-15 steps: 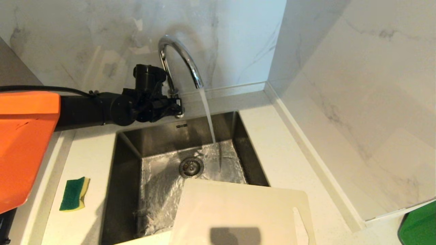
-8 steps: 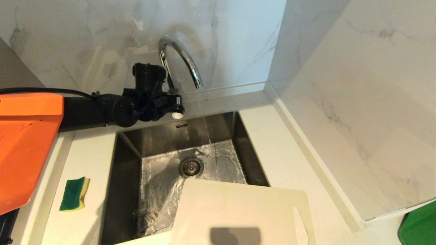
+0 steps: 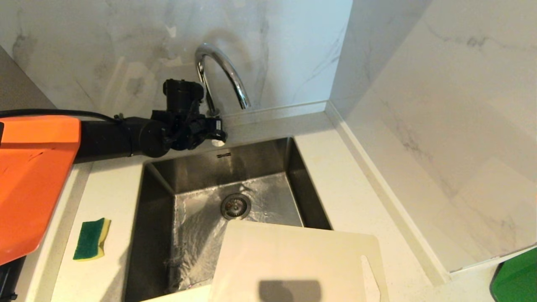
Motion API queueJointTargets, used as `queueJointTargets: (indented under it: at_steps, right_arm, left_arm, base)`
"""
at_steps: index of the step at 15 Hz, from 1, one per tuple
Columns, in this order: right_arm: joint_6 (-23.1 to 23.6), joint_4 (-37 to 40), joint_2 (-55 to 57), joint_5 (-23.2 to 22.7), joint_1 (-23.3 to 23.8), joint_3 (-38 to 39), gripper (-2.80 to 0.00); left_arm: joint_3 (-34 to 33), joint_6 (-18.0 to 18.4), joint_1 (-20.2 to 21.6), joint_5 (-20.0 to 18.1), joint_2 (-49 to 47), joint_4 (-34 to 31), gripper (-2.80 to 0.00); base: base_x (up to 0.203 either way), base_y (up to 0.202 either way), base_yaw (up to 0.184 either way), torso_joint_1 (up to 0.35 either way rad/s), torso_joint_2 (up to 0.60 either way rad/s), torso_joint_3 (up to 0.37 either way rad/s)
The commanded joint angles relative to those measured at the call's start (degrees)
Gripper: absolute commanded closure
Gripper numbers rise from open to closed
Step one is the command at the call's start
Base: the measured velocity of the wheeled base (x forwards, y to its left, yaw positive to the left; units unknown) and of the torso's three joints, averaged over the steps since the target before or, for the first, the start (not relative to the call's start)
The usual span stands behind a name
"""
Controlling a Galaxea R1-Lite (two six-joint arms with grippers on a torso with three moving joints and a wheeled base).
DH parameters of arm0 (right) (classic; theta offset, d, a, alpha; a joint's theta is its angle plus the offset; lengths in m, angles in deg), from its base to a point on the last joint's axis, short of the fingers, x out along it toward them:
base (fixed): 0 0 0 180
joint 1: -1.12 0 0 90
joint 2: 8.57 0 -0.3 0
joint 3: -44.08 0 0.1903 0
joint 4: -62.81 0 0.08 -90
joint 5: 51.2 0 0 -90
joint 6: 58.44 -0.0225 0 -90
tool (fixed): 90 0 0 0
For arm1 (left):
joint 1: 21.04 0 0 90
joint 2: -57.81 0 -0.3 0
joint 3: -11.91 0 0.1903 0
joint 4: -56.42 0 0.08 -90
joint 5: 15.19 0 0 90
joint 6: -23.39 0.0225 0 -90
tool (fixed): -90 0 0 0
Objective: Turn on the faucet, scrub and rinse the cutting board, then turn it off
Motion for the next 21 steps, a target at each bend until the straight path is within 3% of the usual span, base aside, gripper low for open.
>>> queueJointTargets:
  at_steps: [1, 4, 9, 12, 16, 21]
  right_arm:
    - [0.00, 0.07, 0.00, 0.00, 0.00, -0.01, 0.00]
    - [0.00, 0.07, 0.00, 0.00, 0.00, -0.01, 0.00]
    - [0.00, 0.07, 0.00, 0.00, 0.00, -0.01, 0.00]
    - [0.00, 0.07, 0.00, 0.00, 0.00, -0.01, 0.00]
    - [0.00, 0.07, 0.00, 0.00, 0.00, -0.01, 0.00]
    - [0.00, 0.07, 0.00, 0.00, 0.00, -0.01, 0.00]
  left_arm:
    - [-0.01, -0.08, -0.01, 0.03, 0.13, 0.03, 0.00]
    - [-0.18, -0.55, -0.19, -0.30, 2.84, -1.52, 0.00]
    - [-2.24, -4.46, -2.65, -1.70, 14.05, -20.38, 0.00]
    - [-10.06, -6.02, -3.02, -2.62, 22.08, -24.84, 0.00]
    - [-22.44, -6.88, -2.75, -7.46, 33.00, -31.04, 0.00]
    - [-31.03, -7.31, 1.32, -11.26, 40.16, -32.75, 0.00]
  base:
    - [0.000, 0.000, 0.000, 0.000, 0.00, 0.000]
    - [0.000, 0.000, 0.000, 0.000, 0.00, 0.000]
    - [0.000, 0.000, 0.000, 0.000, 0.00, 0.000]
    - [0.000, 0.000, 0.000, 0.000, 0.00, 0.000]
    - [0.000, 0.000, 0.000, 0.000, 0.00, 0.000]
    - [0.000, 0.000, 0.000, 0.000, 0.00, 0.000]
